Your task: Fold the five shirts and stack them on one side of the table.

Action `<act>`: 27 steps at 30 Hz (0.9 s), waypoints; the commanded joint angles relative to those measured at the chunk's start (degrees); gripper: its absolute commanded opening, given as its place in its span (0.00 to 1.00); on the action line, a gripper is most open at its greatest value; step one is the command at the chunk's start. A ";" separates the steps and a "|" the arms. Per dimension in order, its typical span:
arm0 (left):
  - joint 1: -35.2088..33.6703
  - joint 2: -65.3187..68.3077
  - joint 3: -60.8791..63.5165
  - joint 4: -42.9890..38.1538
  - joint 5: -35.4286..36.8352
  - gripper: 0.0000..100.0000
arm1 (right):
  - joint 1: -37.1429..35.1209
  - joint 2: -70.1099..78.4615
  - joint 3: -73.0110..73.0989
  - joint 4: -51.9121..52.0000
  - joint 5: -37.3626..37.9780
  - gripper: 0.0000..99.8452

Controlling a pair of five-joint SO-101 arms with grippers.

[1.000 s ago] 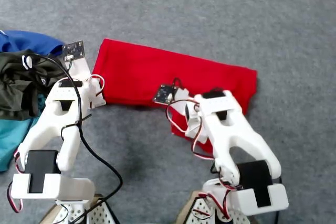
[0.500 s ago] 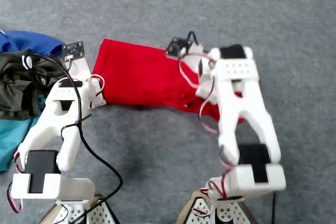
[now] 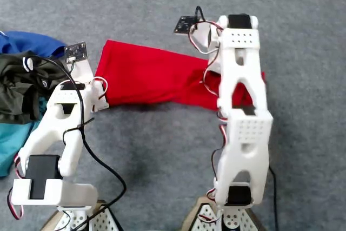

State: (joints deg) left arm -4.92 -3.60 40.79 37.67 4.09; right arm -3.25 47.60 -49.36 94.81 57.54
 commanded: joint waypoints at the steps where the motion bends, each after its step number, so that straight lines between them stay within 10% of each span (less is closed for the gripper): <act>1: -0.35 -0.22 -2.46 0.44 -0.35 0.02 | 1.10 5.05 -11.12 1.41 1.58 0.10; 6: -0.35 -0.22 -2.46 0.44 -0.35 0.02 | 1.98 8.48 -20.97 1.58 1.58 0.29; 27: -0.26 -0.22 -2.37 0.44 -0.35 0.02 | 0.04 7.52 -27.03 7.74 -1.23 0.18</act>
State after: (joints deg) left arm -4.92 -3.60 40.79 37.67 4.09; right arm -0.88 56.48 -78.20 101.49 56.75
